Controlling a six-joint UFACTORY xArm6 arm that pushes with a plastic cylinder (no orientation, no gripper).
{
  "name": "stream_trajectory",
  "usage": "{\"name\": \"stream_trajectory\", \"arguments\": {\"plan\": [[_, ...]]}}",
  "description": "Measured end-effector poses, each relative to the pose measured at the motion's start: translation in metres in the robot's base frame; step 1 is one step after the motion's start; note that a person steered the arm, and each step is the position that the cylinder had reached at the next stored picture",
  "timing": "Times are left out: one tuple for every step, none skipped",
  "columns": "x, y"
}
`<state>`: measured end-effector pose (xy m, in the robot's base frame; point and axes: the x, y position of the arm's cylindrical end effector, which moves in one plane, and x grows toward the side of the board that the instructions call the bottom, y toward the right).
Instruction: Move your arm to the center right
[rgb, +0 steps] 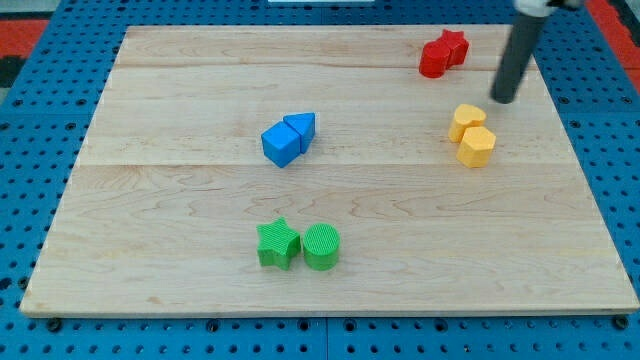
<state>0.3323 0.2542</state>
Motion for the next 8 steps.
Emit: {"name": "stream_trajectory", "arguments": {"plan": [[-0.019,0.035],[-0.020,0.042],[-0.020,0.042],[0.000,0.042],[0.037,0.042],[0.099,0.038],[0.155,-0.005],[0.176,-0.065]]}}
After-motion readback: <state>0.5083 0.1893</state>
